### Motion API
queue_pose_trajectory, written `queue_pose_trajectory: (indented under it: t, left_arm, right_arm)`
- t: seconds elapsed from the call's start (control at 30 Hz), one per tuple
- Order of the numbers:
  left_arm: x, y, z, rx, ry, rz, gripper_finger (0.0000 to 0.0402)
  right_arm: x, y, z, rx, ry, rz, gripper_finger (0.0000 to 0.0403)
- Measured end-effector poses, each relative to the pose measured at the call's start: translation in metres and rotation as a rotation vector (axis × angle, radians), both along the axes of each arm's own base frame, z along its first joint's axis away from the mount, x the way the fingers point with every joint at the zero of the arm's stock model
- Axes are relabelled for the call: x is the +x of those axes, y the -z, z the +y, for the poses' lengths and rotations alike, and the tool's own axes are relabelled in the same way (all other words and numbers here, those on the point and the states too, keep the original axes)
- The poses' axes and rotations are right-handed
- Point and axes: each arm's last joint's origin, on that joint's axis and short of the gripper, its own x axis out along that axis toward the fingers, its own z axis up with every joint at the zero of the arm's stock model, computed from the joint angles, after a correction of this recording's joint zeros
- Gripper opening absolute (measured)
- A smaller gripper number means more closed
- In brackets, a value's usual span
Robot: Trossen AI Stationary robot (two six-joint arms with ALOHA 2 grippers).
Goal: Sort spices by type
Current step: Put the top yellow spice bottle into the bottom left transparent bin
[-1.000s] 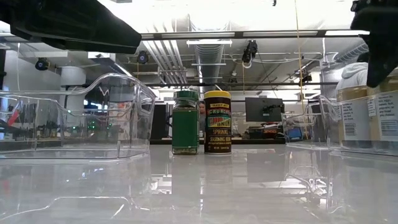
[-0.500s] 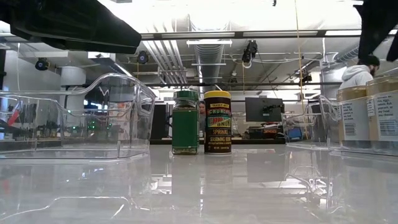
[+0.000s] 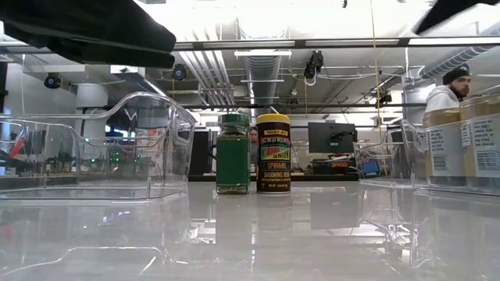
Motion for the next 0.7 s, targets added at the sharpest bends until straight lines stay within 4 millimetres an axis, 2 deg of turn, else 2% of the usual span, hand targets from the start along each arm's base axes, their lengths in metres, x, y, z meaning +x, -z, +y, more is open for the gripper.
queue_pose_trajectory:
  t: [0.17,0.3,0.43,0.57,0.7]
  left_arm:
    - [0.001,0.000,0.001,-0.012,0.006,0.005,0.0323]
    - [0.000,-0.003,0.000,0.000,0.010,0.015,0.0323]
    - [-0.002,-0.030,-0.007,0.028,0.054,0.031,0.0323]
    - [-0.007,-0.051,-0.011,0.097,0.119,0.122,0.0323]
    - [-0.015,-0.073,-0.001,0.153,0.161,0.289,0.0323]
  right_arm:
    - [0.023,0.009,0.018,-0.126,-0.224,0.001,0.0339]
    - [0.036,0.020,0.018,-0.165,-0.246,0.035,0.0332]
    - [0.051,0.031,0.009,-0.165,-0.259,0.115,0.0324]
    - [0.074,0.041,0.001,-0.202,-0.296,0.132,0.0317]
    - [0.097,0.054,-0.006,-0.273,-0.360,0.157,0.0309]
